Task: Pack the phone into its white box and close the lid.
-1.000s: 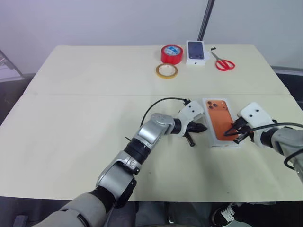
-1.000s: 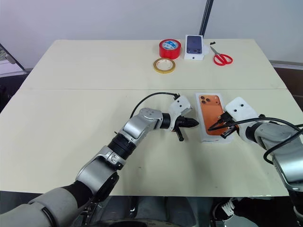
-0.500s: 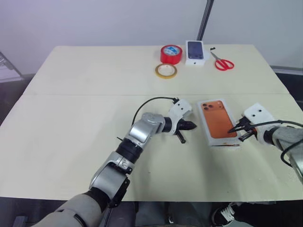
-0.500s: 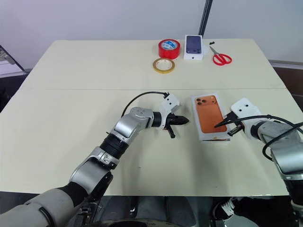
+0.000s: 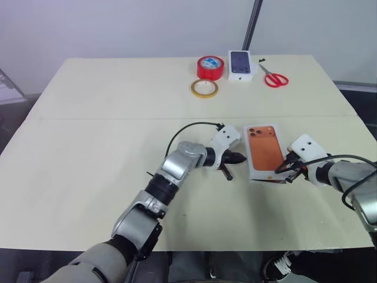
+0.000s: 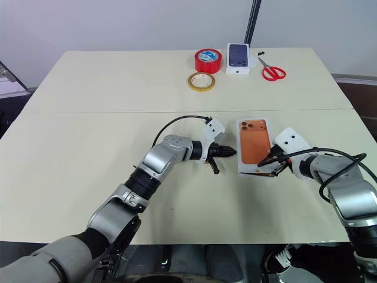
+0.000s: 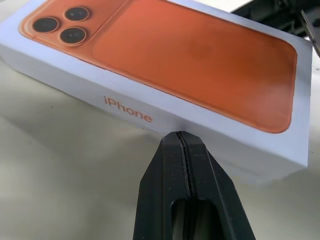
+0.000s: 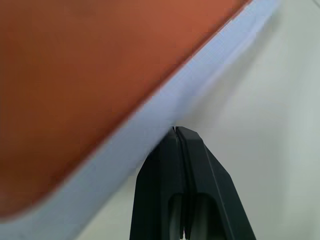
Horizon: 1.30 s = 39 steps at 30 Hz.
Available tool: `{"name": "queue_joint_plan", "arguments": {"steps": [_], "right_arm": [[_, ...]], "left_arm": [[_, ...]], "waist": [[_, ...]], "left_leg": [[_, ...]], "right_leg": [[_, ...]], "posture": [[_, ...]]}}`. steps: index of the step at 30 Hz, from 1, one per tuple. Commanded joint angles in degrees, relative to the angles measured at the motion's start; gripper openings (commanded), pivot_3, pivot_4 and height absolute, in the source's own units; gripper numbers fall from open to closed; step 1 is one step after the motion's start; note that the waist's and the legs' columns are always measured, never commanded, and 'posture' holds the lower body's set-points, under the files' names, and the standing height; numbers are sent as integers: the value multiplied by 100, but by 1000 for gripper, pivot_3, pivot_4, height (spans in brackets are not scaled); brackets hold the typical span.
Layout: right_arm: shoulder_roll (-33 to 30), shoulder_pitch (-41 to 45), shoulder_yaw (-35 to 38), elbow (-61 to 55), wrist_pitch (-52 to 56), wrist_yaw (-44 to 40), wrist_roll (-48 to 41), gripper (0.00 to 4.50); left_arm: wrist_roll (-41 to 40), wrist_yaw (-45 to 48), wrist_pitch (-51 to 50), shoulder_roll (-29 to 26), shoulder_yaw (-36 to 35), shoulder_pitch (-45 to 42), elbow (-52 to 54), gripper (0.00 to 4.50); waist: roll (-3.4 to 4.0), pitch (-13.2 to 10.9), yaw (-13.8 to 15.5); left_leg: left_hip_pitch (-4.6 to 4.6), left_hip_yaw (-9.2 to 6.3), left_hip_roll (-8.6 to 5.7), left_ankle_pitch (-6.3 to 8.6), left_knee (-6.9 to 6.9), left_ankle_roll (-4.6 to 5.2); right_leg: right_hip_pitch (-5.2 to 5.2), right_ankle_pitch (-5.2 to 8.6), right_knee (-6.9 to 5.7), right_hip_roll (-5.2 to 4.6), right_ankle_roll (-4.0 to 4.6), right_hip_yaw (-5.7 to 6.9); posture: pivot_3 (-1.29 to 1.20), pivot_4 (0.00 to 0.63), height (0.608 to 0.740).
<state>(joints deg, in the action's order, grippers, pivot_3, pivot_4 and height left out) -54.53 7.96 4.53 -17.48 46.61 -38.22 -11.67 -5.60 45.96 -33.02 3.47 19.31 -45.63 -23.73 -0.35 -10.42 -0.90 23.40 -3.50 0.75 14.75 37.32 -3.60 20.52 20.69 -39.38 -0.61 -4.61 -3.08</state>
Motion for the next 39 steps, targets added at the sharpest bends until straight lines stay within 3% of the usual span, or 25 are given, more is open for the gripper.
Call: {"name": "queue_joint_plan", "arguments": {"steps": [1, 12, 26, 39], "right_arm": [[93, -44, 157, -617, 111, -57, -197, 31], [-229, -212, 755, -714, 558, 25, -60, 31], [-11, -30, 411, -1197, 859, 49, -229, 31], [-53, -195, 588, -1541, 1035, -13, -386, 31]], "left_arm": [[-135, 134, -101, -62, 32, 59, 476, 0], [-156, 273, -197, -395, 33, 159, 826, 0], [-221, 137, -192, -294, -54, 49, 692, 0], [-252, 284, -151, -178, 163, 69, 702, 0]], "waist": [[0, 0, 12], [1, 0, 31], [1, 0, 29], [1, 1, 31]], "left_leg": [[0, 0, 0, 0, 1, 0], [2, 0, -4, 0, 4, 0], [2, -1, -4, 0, 5, 0], [2, -1, -3, 0, 4, 0]], "right_leg": [[0, 0, 0, 0, 0, 0], [-1, 0, 0, -4, 0, 0], [-1, 0, 0, -3, 0, 0], [-2, 0, 0, -3, 0, 1]], "posture": [[0, 150, 740], [0, 150, 740], [0, 150, 740], [0, 150, 740]]}}
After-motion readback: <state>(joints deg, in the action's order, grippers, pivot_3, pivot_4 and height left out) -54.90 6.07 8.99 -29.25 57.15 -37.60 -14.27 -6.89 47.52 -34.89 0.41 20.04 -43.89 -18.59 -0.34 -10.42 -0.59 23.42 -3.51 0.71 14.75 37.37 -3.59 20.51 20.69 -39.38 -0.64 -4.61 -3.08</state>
